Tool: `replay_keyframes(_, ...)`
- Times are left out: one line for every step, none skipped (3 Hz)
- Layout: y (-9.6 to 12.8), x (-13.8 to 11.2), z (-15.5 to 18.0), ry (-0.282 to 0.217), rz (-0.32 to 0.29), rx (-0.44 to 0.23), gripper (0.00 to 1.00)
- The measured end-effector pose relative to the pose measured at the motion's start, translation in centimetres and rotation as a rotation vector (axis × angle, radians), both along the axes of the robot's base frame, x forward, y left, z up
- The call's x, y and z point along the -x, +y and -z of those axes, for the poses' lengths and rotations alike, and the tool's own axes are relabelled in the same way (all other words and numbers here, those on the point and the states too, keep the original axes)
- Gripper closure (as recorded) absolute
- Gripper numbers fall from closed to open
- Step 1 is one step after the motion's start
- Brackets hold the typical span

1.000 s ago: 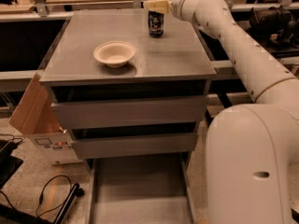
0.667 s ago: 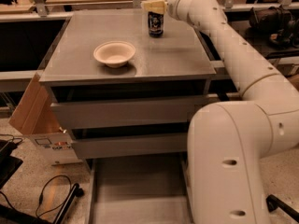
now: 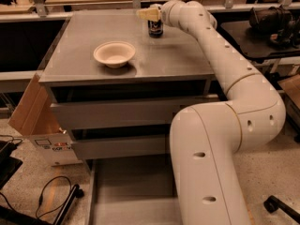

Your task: Place pepsi can into bottom drawer

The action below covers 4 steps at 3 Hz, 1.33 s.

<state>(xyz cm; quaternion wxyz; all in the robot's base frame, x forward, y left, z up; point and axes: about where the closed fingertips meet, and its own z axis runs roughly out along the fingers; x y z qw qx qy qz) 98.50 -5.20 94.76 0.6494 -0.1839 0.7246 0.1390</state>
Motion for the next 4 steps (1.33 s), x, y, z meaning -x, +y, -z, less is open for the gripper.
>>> replay_keyframes(0.8,-0.7,1.4,0.023,0.002,-0.017,0.00)
replay_keyframes(2.0,-1.3,2.7,0.034,-0.007,-0.020,0.18)
replay_keyframes(2.5,-1.4,3.1,0.038,-0.011,-0.020,0.49)
replay_keyframes(2.7,-1.4,3.3,0.040,-0.013,-0.020,0.73)
